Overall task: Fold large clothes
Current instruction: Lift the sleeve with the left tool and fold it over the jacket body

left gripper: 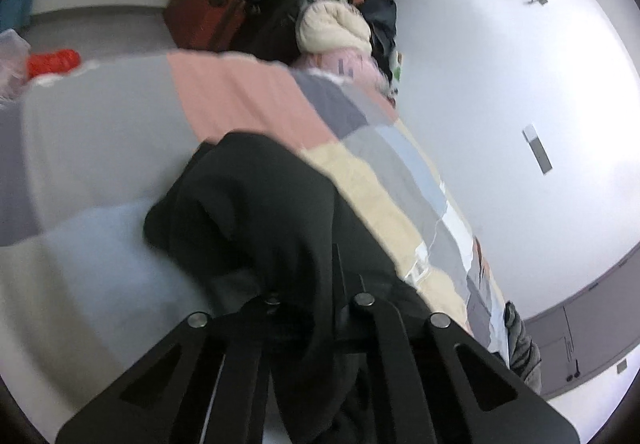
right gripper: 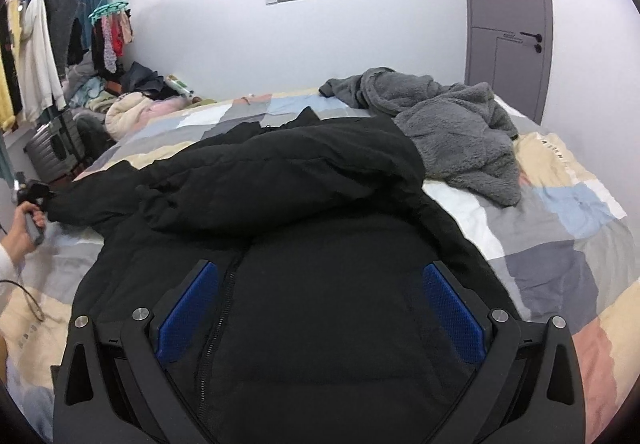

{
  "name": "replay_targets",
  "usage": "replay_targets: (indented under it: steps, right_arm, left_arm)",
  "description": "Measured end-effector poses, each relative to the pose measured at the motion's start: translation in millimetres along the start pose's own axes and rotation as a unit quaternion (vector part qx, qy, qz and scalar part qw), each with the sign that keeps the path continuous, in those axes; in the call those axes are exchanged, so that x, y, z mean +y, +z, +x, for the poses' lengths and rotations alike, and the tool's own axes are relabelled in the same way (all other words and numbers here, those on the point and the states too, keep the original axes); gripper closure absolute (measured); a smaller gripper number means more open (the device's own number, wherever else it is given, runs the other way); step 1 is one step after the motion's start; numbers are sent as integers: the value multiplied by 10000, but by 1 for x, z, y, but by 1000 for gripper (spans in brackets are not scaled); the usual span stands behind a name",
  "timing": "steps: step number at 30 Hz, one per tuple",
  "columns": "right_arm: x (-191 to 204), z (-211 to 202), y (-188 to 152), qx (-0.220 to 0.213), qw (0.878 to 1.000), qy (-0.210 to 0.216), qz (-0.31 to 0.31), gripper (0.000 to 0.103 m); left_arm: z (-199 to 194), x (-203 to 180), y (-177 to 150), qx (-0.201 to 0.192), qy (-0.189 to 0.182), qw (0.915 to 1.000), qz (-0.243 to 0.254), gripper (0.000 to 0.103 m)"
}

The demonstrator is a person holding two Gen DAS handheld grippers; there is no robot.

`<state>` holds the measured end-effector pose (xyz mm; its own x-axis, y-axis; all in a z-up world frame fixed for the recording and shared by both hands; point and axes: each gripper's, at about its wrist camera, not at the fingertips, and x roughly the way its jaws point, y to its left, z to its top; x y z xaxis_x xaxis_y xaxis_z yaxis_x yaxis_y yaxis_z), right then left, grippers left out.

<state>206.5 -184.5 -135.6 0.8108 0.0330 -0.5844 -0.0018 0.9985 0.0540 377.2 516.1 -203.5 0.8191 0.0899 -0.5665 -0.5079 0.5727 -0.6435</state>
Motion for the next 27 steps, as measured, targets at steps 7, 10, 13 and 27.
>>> replay_targets:
  steps: [7, 10, 13, 27]
  right_arm:
    - [-7, -20, -4, -75, 9998, 190, -55, 0]
    - [-9, -32, -8, -172, 9994, 256, -147, 0]
    - [-14, -41, -12, -199, 9991, 349, -153, 0]
    - [-32, -66, -21, -476, 9973, 504, -252, 0]
  left_arm:
    - [-57, -22, 0, -79, 611, 9959, 668, 100]
    - [-87, -26, -4, -136, 693, 9931, 935, 100]
    - [-112, -37, -10, -238, 705, 9912, 1092, 100]
    - [-197, -165, -55, -879, 415, 9736, 2064, 101]
